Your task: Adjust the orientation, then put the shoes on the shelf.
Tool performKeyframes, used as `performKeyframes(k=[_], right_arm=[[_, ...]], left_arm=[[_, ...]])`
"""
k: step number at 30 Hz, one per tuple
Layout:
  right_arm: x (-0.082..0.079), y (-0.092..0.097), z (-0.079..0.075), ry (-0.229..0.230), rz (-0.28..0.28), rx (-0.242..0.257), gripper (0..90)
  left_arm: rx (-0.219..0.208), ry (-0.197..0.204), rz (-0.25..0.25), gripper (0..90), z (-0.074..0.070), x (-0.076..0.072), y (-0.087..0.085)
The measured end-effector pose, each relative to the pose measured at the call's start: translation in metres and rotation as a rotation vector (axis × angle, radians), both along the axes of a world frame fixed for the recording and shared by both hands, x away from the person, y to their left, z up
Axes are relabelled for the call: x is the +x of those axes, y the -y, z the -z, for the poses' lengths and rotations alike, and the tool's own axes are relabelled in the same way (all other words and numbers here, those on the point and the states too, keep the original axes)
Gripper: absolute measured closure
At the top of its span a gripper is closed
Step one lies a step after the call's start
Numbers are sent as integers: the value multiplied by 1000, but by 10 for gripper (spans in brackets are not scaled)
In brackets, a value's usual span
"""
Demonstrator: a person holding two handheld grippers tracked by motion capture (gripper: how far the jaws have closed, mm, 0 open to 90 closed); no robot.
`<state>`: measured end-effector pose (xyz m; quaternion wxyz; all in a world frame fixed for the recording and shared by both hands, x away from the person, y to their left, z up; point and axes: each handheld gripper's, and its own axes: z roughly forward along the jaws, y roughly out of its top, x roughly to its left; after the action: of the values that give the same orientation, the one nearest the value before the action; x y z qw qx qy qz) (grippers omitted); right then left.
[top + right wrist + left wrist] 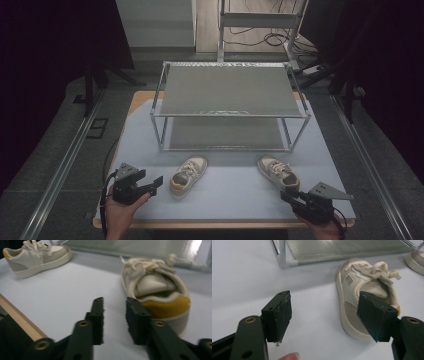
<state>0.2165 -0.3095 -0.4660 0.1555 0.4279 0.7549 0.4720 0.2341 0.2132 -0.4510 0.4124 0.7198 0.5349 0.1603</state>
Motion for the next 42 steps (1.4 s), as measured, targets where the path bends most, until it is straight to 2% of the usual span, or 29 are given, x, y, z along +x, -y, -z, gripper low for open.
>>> performKeyframes(k=[3,9,14,17,19,28,37,42], right_arm=[[0,-4,-4,19,-7,4,546],[2,-8,-11,39,-21,7,505],[9,-6,-25,65,-13,-15,452],[15,-6,-32,56,-9,-41,426],[19,-5,-35,59,-5,-42,414],[42,-6,-34,10,12,-76,322],[65,-17,-34,-16,21,-110,281],[73,-18,-34,-23,31,-116,268]], left_arm=[[3,4,1,278,-2,-2,0],[-13,21,19,278,-9,-4,2],[-6,41,50,249,-15,-8,9],[0,52,64,237,-20,-11,15],[7,53,76,232,-23,-12,18],[57,28,120,218,-29,-6,37],[103,-6,160,197,-31,13,57],[144,-43,170,190,-25,25,70]])
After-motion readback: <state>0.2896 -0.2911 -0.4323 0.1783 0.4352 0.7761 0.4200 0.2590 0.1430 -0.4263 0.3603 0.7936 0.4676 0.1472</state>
